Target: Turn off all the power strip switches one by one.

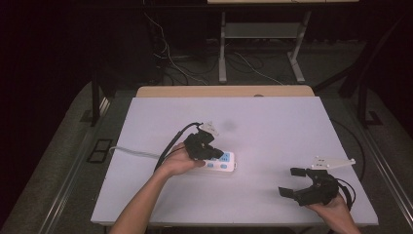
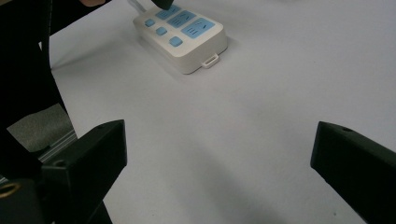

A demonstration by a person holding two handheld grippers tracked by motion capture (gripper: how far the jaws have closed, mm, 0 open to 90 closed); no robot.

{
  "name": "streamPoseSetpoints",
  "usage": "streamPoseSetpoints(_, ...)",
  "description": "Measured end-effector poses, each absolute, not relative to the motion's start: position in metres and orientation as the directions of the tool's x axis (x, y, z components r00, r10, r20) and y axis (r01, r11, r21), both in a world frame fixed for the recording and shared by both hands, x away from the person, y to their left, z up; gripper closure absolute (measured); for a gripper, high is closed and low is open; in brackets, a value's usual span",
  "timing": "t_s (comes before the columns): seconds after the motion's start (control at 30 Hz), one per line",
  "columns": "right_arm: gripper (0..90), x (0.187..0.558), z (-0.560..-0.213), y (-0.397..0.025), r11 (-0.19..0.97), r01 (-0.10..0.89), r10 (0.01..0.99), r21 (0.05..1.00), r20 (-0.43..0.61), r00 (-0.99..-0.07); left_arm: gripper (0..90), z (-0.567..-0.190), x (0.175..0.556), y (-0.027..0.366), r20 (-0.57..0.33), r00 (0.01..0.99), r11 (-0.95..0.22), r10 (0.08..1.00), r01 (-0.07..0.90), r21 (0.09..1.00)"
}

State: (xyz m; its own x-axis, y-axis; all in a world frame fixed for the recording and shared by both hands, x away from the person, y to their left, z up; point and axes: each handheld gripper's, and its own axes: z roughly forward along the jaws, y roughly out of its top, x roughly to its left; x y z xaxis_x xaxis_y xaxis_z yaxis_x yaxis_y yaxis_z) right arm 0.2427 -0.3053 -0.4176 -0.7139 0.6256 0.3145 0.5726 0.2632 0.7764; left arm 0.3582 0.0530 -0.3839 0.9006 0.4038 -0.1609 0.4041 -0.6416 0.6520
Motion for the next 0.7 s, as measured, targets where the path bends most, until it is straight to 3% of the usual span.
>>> streamPoseSetpoints(0.17, 3.5, 0.243, -0.418, -0.305, 0.262, 0.573, 0.625, 0.776, 0.316, -0.714, 80.3, -0.375, 0.354, 0.061, -0.156, 0.897, -0.611, 0.415, 0.401, 0.682)
streamPoseSetpoints(0.3, 3.5, 0.243, -0.417, -0.305, 0.261, 0.572, 0.624, 0.778, 0.316, -0.715, 62.7, -0.367, 0.351, 0.068, -0.162, 0.890, -0.591, 0.426, 0.409, 0.695)
streamPoseSetpoints(0.47, 3.4, 0.242, -0.417, -0.304, 0.261, 0.568, 0.621, 0.781, 0.314, -0.718, 20.3, -0.359, 0.346, 0.077, -0.187, 0.891, -0.578, 0.413, 0.415, 0.703)
streamPoseSetpoints(0.57, 3.4, 0.242, -0.417, -0.303, 0.261, 0.568, 0.620, 0.781, 0.315, -0.718, 0.0, -0.357, 0.340, 0.080, -0.164, 0.890, -0.598, 0.426, 0.413, 0.687)
streamPoseSetpoints(0.7, 3.5, 0.242, -0.416, -0.303, 0.261, 0.569, 0.619, 0.780, 0.317, -0.719, 0.0, -0.354, 0.335, 0.089, -0.142, 0.879, -0.588, 0.455, 0.416, 0.694)
